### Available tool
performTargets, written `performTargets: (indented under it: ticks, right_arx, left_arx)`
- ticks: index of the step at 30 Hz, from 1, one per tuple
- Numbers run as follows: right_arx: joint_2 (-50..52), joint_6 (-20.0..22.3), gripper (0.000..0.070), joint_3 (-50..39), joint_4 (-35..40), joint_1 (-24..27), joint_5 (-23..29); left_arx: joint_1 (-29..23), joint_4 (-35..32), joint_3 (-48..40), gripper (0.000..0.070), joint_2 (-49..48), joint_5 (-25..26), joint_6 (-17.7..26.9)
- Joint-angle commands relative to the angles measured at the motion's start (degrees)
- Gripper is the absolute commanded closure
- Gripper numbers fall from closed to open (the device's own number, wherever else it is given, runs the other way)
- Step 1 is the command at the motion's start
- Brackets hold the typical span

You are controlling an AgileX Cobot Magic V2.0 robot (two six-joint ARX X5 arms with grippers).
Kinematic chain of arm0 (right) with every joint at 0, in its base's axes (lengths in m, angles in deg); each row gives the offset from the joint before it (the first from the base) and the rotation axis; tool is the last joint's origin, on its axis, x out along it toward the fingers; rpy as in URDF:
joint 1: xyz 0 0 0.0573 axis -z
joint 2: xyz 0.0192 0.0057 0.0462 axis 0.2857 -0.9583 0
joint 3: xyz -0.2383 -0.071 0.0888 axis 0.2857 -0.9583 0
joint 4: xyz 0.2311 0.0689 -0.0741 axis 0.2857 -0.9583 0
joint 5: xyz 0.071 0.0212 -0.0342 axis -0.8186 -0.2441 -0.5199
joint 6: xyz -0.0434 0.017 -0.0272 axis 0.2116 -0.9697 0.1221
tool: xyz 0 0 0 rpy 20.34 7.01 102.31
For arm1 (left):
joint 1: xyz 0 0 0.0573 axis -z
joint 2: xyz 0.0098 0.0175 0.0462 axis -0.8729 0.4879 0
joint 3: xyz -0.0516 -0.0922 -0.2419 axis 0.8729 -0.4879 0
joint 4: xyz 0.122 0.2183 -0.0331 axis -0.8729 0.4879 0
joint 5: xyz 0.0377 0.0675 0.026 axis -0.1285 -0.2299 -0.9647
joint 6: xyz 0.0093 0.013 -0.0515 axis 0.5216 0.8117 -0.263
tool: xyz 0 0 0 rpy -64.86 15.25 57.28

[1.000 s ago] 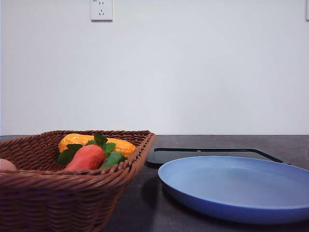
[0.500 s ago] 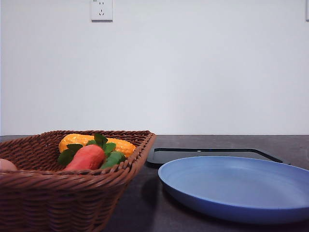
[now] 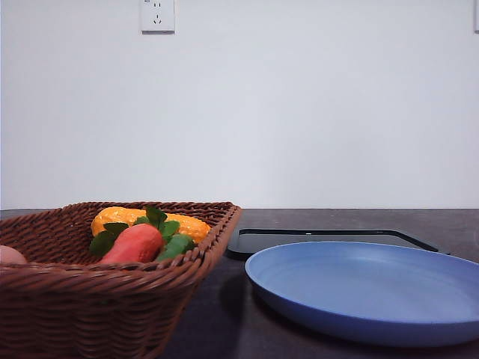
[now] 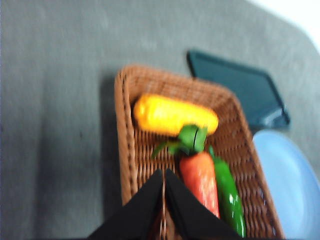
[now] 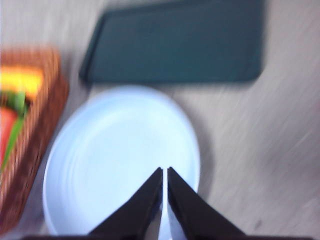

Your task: Transfer egg from basket to plate and serve

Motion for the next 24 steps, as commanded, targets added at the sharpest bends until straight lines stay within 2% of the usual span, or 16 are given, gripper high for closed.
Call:
performTargets:
  ticks: [1, 2, 4, 6, 9, 11, 17, 24]
  right_arx:
    - [-2.27, 1.51, 0.0691, 0.76, 0.01, 0.00, -1.13]
    - [-3.52, 1.70, 0.0674, 0.76, -0.03, 0.00, -1.46]
    - [-5.91, 1.70, 0.0577, 0.76, -0.02, 0.00, -1.71]
    - [-8.22, 1.67, 0.0503, 0.76, -0.05, 0.00, -1.71]
    - [-12.04, 1.68, 0.0487, 0.76, -0.04, 0.00, -1.72]
    - [-14.37, 1.68, 0.0487, 0.76, 0.22, 0.00, -1.77]
    - [-22.21, 1.40, 0.0488, 0.74, 3.22, -0.17, -2.38]
    - [-30.16, 0.34, 0.0488, 0.74, 9.45, -0.22, -6.66]
  left_arx:
    - [0.00, 0.81, 1.68, 0.0700, 2.22, 0.89, 2.98]
    - [0.00, 1.06, 2.20, 0.0700, 3.28, 1.38, 2.97]
    - [0.00, 1.14, 2.83, 0.0677, 4.59, 2.99, 2.95]
    - [0.00, 1.08, 3.18, 0.0608, 5.27, 4.01, 2.95]
    - [0.09, 0.79, 3.22, 0.0437, 5.51, 4.33, 2.53]
    - [0.13, 0.78, 3.22, 0.0384, 5.51, 4.33, 2.32]
    - [0.83, 0.78, 3.22, 0.0381, 5.51, 4.33, 2.33]
    - [1.83, 0.78, 3.22, 0.0382, 5.51, 4.32, 2.36]
